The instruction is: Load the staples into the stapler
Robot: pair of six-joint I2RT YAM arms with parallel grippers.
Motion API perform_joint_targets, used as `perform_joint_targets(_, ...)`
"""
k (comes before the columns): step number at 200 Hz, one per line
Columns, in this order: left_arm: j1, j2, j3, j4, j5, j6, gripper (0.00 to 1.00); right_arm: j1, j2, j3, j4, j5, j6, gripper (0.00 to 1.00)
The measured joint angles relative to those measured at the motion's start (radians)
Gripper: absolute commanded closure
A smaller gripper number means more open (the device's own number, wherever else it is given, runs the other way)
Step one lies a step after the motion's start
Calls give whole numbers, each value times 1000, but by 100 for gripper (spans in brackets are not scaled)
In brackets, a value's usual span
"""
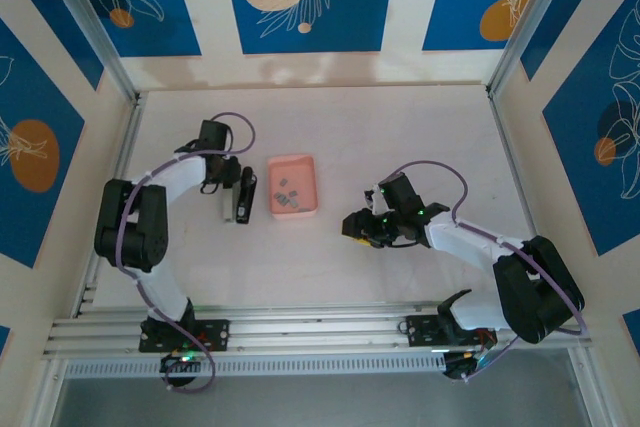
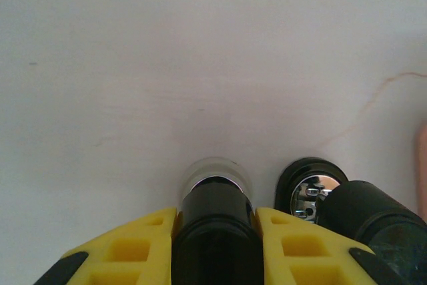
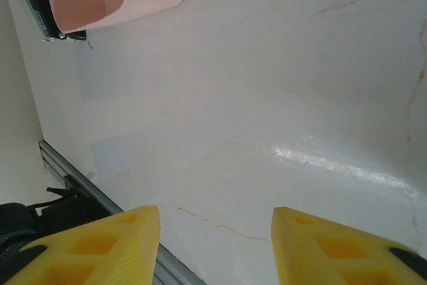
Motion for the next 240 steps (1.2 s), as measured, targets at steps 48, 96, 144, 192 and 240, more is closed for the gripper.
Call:
perform_joint_targets(48, -61, 16, 30, 0, 0, -11, 64, 0, 0, 0, -1, 0, 0, 52)
perform_joint_targets(96, -56, -31, 37, -9, -40, 7, 20, -19, -27, 6, -37, 34, -29, 47)
perform_joint_targets(144, -24, -303, -85, 137, -171, 77, 0, -222, -129, 68, -54, 161, -169, 1)
perform_joint_targets(192, -16, -477, -483, 510, -355, 206, 0, -465, -157, 50, 57, 358, -377, 1)
perform_joint_targets(240, 6, -400, -845, 1018, -370, 291, 0, -502, -156, -133, 333, 468, -570, 1)
